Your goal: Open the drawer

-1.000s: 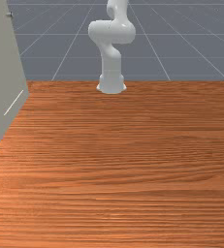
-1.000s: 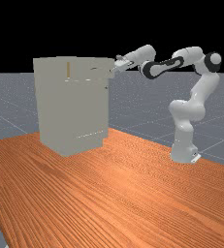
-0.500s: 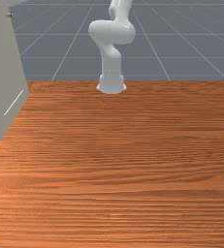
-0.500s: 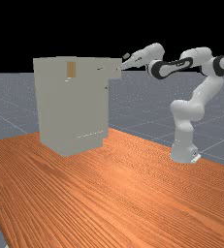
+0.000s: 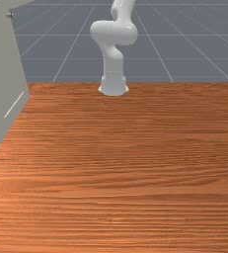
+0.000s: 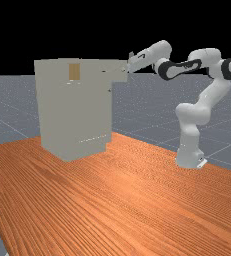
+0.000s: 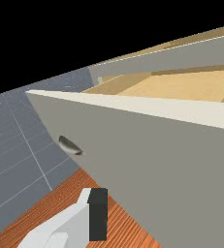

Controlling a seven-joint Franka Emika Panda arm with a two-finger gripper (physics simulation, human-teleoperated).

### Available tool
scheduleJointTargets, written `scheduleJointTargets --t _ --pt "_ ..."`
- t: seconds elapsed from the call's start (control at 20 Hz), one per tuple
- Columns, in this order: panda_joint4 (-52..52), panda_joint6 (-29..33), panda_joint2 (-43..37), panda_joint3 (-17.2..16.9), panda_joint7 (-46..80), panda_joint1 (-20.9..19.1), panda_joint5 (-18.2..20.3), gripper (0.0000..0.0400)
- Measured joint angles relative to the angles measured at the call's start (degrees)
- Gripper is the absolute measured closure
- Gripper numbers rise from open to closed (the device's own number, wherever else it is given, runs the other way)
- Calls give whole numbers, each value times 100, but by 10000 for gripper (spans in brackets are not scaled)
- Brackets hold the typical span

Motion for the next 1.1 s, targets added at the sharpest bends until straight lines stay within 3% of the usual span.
scheduleJointTargets --t 0.25,0.3,0.35,0.45,0.55,0.6,0.75,0.85,0.9,0.95,1.05,1.1 --pt "125 -483 -29 579 1261 -399 -310 193" --pt "153 -592 -36 676 1480 -453 -371 178" --pt "191 -728 -43 794 1778 -512 -413 198" --pt "278 -1026 -60 915 2311 -482 -529 166" --pt "386 -1351 -63 905 2867 -285 -674 106" --pt "473 -1539 -38 996 3175 -205 -723 73" --pt "593 -2110 -124 1401 4004 -5 -870 22" --pt "542 -2468 -375 2073 4419 86 -953 5" --pt "414 -2528 -656 2620 4487 146 -980 31" --pt "424 -2400 -622 2848 4384 73 -1155 0" --pt "274 -2061 -712 2781 4049 164 -1301 20" --pt "237 -1862 -716 2735 3850 235 -1372 2"
